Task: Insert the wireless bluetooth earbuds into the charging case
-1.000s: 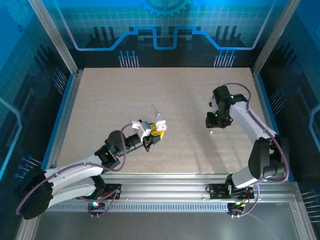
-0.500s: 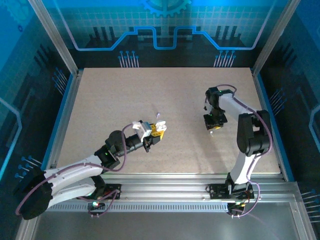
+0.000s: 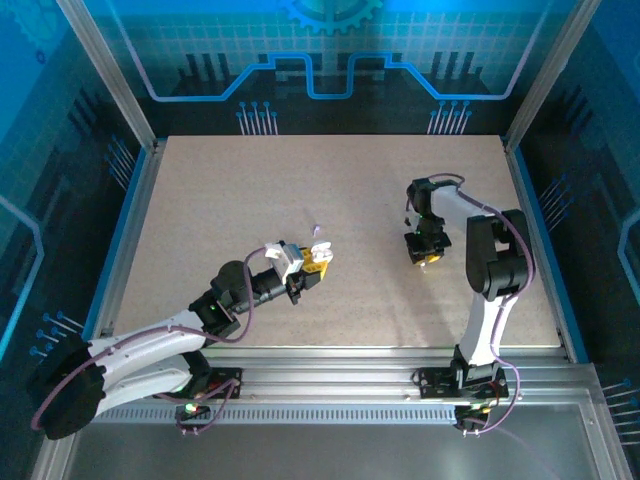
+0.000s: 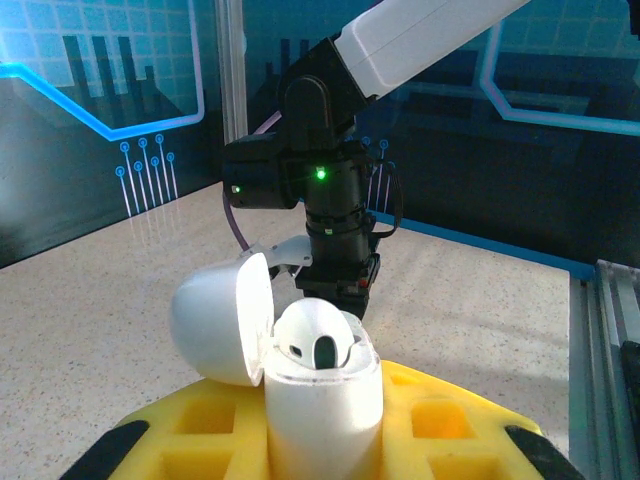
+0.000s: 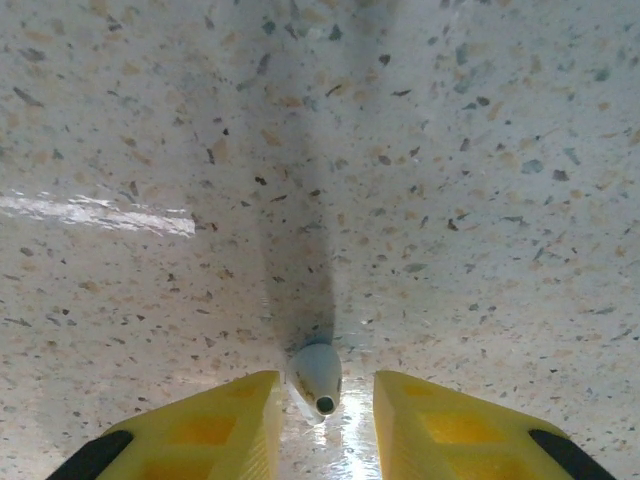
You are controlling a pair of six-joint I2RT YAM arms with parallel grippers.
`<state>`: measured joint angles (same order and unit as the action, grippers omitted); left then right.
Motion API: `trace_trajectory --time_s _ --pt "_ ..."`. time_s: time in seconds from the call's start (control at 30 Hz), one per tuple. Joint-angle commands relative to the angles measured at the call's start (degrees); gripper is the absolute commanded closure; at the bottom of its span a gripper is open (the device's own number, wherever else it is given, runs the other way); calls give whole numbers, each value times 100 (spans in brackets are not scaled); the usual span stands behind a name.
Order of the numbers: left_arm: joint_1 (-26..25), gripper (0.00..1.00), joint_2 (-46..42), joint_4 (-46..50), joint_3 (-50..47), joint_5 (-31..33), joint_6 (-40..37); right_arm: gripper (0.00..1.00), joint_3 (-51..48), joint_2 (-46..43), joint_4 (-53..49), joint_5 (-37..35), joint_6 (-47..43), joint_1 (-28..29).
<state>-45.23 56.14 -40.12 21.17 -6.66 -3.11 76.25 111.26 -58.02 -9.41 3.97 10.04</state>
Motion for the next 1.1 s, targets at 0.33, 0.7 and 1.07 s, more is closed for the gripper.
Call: trace_trajectory --time_s 0.33,0.7,1.07 --pt "-29 82 -59 7 170 91 -92 73 72 350 -78 173 -45 -64" --pt "-30 82 -24 47 176 94 -87 80 24 458 36 106 -11 -72" --pt "-42 82 501 -304 107 32 71 82 -345 -512 279 706 320 -55"
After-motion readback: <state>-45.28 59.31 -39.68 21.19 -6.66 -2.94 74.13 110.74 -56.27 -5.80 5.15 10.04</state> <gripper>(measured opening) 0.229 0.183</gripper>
